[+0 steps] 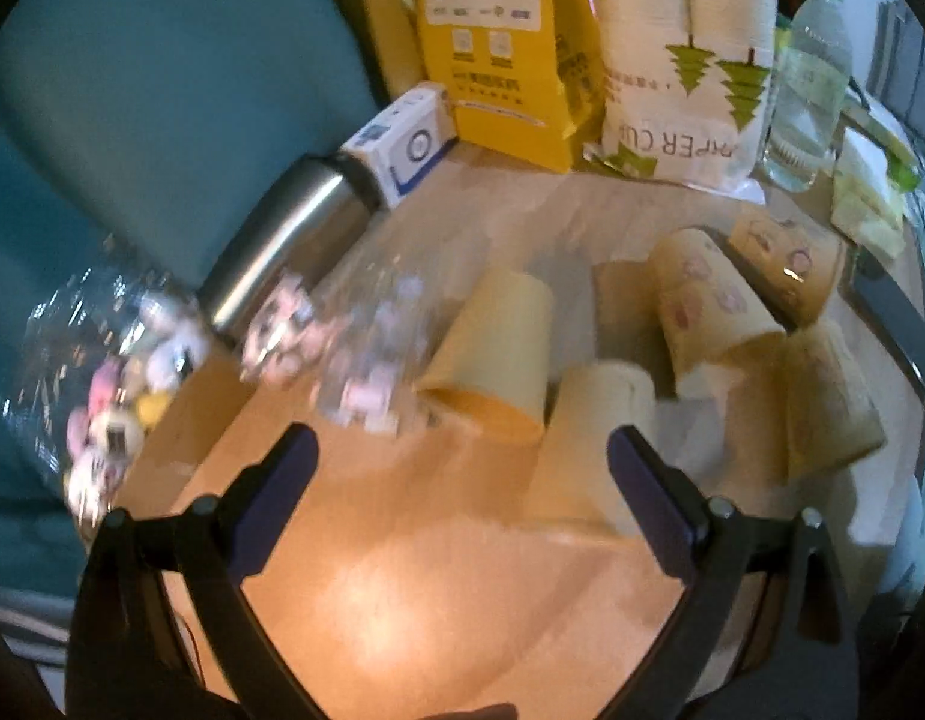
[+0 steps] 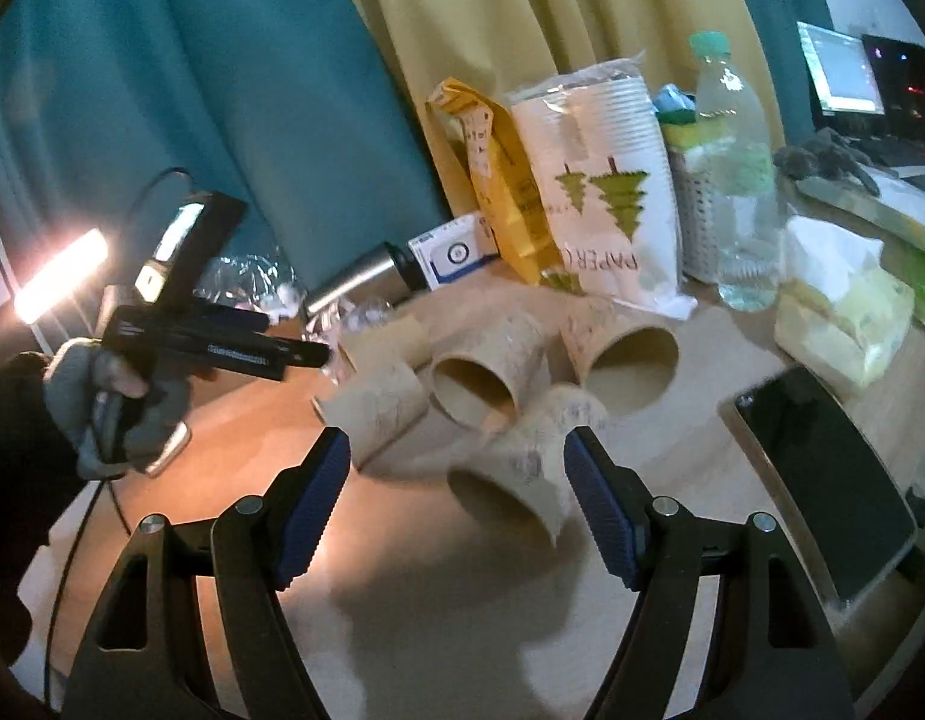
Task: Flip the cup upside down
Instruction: 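Reach the left gripper down to a tan cup lying on its side and grasp it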
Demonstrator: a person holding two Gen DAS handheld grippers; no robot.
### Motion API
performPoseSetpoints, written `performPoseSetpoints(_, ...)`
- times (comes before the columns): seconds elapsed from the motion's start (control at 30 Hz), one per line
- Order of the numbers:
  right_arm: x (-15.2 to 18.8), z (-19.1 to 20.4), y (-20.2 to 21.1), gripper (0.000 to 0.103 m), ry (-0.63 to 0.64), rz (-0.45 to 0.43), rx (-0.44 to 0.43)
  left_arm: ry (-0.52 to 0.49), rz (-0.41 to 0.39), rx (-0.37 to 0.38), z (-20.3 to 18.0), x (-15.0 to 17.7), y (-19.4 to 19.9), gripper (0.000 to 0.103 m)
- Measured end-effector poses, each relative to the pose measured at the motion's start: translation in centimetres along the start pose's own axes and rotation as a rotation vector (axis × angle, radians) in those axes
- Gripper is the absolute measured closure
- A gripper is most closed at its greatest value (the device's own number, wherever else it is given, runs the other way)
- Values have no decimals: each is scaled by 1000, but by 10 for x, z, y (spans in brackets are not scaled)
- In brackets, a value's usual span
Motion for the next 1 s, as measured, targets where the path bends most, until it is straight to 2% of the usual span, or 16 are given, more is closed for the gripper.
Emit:
performPoseSetpoints(0.17,-13,-8,-12,26,-29,-10,-15,-53,78,12,0,-18,-37,5)
performPoseSetpoints(0.27,-14,-21,-16,26,-58,-1,-7,-50,110,8,5,-21,-54,5)
performPoseSetpoints(0.57,-19,-34,-23,26,-106,11,-39,-76,173,-2,6,-26,-83,6)
performPoseSetpoints(0.7,-15,-36,-29,26,-108,30,-36,-76,171,-1,6,-31,-88,6)
performPoseSetpoints(0.8,-15,-39,-28,26,-116,27,-30,-97,168,-5,0,-34,-90,17)
performPoseSetpoints(1.0,-15,-39,-26,26,-117,22,-20,-101,172,46,-13,-36,-96,22)
Point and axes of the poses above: each gripper's, at about its wrist camera, not at the fingertips, and y roughly against the way its jaws point, z to its left, x to its underside, the point moved 9 cm from there along -y, roughly the way its jaws point, and after that the axes turned 15 degrees about -y, right-handed, at the moved point
